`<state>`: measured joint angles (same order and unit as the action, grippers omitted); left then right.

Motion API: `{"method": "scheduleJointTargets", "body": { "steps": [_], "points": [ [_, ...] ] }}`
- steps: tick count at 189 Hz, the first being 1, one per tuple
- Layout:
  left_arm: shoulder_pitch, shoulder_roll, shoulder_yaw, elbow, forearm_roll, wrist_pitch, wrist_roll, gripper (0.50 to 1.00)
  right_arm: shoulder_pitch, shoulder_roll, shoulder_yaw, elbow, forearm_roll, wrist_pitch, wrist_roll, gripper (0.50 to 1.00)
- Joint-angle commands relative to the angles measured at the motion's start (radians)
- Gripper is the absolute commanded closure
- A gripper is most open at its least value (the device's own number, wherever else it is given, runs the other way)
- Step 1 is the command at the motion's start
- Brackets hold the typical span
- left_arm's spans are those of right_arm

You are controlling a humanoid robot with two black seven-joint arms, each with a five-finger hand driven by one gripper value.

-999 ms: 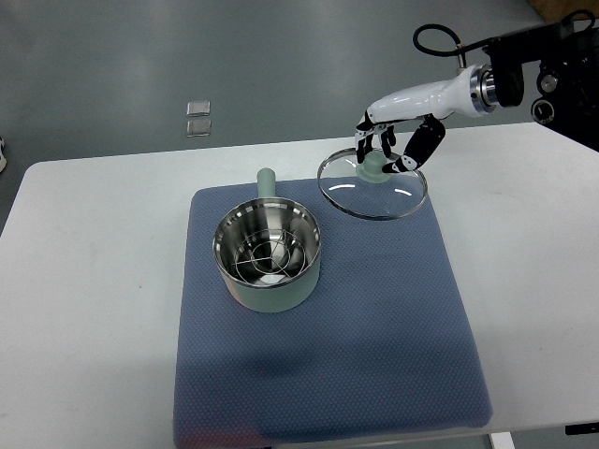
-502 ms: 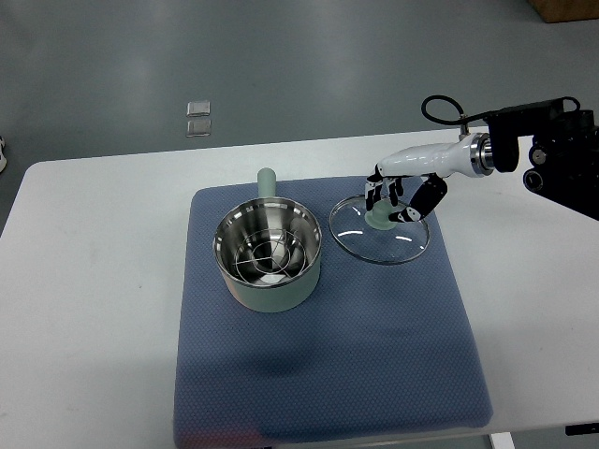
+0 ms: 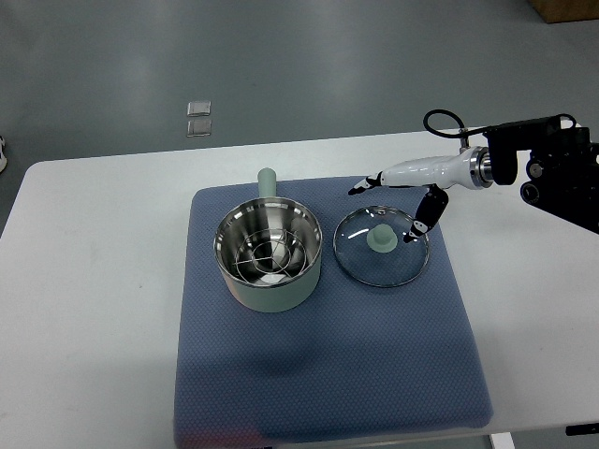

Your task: Open lid and place right of pot

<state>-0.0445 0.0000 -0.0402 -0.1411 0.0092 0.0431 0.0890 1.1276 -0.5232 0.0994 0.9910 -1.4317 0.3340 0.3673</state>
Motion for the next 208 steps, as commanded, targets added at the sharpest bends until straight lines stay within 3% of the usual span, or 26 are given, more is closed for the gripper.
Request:
{"method": "scheduleJointTargets", "body": {
  "steps": [1, 41, 51, 52, 64, 99, 142, 208],
  "points": [
    [0.0, 0.0, 0.0, 0.0, 0.0, 0.0, 0.0, 0.5, 0.001, 0.005, 0.01, -0.02, 0.05, 0.039, 0.001, 0.576],
    [0.0, 0.0, 0.0, 0.0, 0.0, 0.0, 0.0, 0.5, -0.037, 0.121, 0.079, -0.284, 0.523, 0.12, -0.007, 0.576],
    [0.0, 0.0, 0.0, 0.0, 0.0, 0.0, 0.0, 0.5, -0.037, 0.121, 0.079, -0.284, 0.524, 0.12, -0.007, 0.576],
    [0.0, 0.0, 0.0, 0.0, 0.0, 0.0, 0.0, 0.5, -0.046, 0.146, 0.077, -0.342, 0.666, 0.122, -0.01, 0.574],
    [0.0, 0.0, 0.0, 0.0, 0.0, 0.0, 0.0, 0.5, -0.069, 0.158, 0.079, -0.383, 0.841, 0.122, -0.025, 0.574],
    [0.0, 0.0, 0.0, 0.0, 0.0, 0.0, 0.0, 0.5, -0.118, 0.193, 0.077, -0.433, 1.327, 0.12, -0.114, 0.574],
    [0.0, 0.0, -0.001, 0.0, 0.0, 0.0, 0.0, 0.5, -0.16, 0.232, 0.079, -0.443, 1.706, 0.115, -0.223, 0.574],
    [0.0, 0.0, 0.0, 0.0, 0.0, 0.0, 0.0, 0.5, -0.186, 0.259, 0.086, -0.445, 1.786, 0.115, -0.217, 0.57]
  ]
}}
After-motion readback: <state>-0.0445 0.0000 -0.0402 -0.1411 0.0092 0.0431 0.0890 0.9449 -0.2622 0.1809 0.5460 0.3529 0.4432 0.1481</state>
